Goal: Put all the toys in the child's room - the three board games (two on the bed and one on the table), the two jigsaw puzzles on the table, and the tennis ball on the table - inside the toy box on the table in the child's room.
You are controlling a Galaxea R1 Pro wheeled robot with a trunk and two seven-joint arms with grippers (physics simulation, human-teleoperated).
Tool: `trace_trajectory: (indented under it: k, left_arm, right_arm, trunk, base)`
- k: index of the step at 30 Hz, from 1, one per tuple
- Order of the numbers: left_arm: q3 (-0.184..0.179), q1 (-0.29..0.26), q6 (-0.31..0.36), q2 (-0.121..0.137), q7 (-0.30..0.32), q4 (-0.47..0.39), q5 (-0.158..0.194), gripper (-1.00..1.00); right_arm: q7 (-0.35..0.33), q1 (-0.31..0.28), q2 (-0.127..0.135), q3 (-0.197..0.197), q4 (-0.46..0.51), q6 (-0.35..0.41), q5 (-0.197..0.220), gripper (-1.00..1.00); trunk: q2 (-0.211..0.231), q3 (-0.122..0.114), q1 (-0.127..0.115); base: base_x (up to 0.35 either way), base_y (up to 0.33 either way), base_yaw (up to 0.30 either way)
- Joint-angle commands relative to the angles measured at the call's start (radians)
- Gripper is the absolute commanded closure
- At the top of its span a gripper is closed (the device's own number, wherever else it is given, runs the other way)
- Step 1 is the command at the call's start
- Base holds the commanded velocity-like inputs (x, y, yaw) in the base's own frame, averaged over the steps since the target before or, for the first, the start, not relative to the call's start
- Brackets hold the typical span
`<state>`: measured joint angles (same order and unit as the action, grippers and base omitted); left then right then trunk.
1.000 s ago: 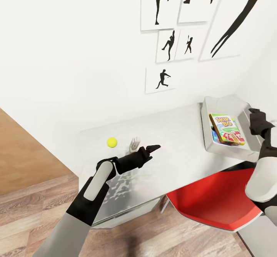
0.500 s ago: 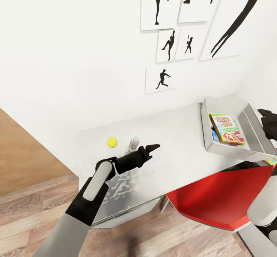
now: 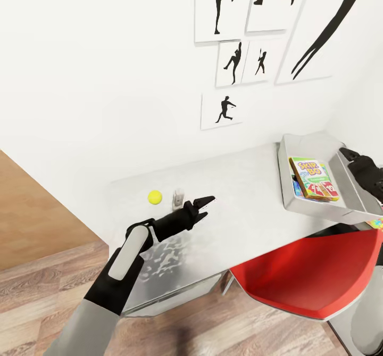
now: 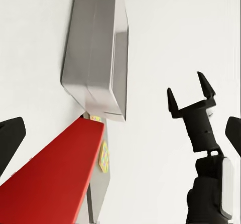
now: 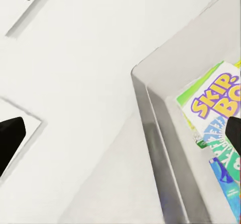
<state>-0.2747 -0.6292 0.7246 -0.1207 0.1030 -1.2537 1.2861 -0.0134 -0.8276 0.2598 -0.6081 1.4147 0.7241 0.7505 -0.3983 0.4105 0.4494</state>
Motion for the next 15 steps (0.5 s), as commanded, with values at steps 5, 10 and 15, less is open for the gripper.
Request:
trace_trajectory:
  k: [5,10,15]
  left_arm:
    - [0.036,0.008,0.017,0.005,0.070,-0.017,-0.001,-1.00]
    - [0.061,0.026,0.036,0.011,0.116,-0.042,-0.003,-1.00]
    - [0.090,0.042,0.052,0.045,0.145,-0.078,-0.002,-1.00]
  right_arm:
    - [-0.014,0.063,0.000,0.083,0.088,0.061,-0.001,-1.00]
    - [-0.021,0.112,-0.002,0.165,0.142,0.144,-0.001,-1.00]
    - [-0.025,0.144,-0.010,0.251,0.173,0.230,0.002,-1.00]
  trunk:
    - [-0.002,0.002,0.001]
    - [-0.002,0.001,0.001]
    - [-0.002,0.001,0.001]
  base:
    - [0.000,0.000,0.000]
    - [0.000,0.000,0.006]
    - [0.000,0.000,0.104]
